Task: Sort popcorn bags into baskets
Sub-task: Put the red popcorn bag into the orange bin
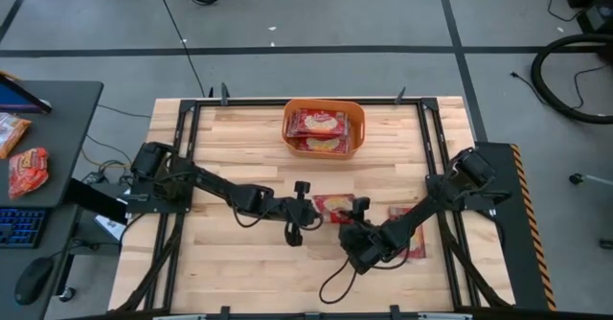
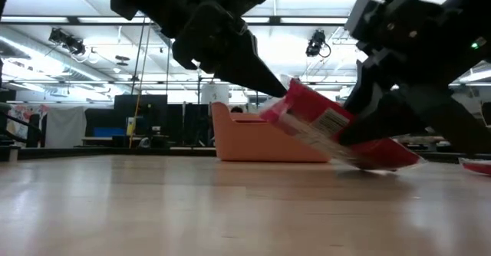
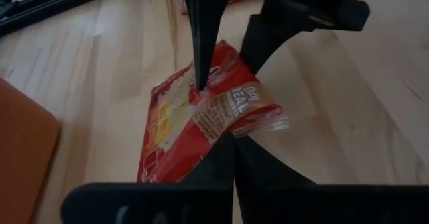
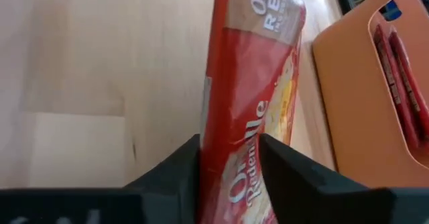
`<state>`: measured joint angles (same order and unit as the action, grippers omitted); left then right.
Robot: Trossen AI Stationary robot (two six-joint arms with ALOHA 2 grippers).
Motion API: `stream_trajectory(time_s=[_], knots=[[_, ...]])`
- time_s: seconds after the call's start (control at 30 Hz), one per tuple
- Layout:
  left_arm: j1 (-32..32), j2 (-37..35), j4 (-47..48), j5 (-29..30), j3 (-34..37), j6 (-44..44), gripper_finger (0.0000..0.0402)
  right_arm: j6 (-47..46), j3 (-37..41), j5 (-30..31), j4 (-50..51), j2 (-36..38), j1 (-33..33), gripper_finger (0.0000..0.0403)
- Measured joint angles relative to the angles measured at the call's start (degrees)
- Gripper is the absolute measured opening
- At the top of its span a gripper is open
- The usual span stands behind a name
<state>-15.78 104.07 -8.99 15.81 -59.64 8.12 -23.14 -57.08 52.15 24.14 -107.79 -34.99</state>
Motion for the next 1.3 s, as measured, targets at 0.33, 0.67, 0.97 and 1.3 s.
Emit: stream_trajectory(time_s=[0.33,0.67,0.97,1.3], knots=[[-2.4,-0.1,3.1,1.1,0.0,-0.1,0.0056,0.6,0.0,-5.0,1.1,0.3,0.4,0.0030],[-5.9,-0.1,5.5,2.6,2.7,-6.0,0.0115,-1.0,-13.0,-5.3,23.7,1.3,1.1,0.0024],[-9.0,-7.2,-1.1,7.4,12.6,-11.4,0.0116,1.5,-24.7,1.5,39.2,1.4,6.1,0.0024],[-11.2,-17.1,0.0,10.1,16.8,-12.4,0.0117,19.1,-28.7,3.5,35.2,1.5,16.6,0.0027]])
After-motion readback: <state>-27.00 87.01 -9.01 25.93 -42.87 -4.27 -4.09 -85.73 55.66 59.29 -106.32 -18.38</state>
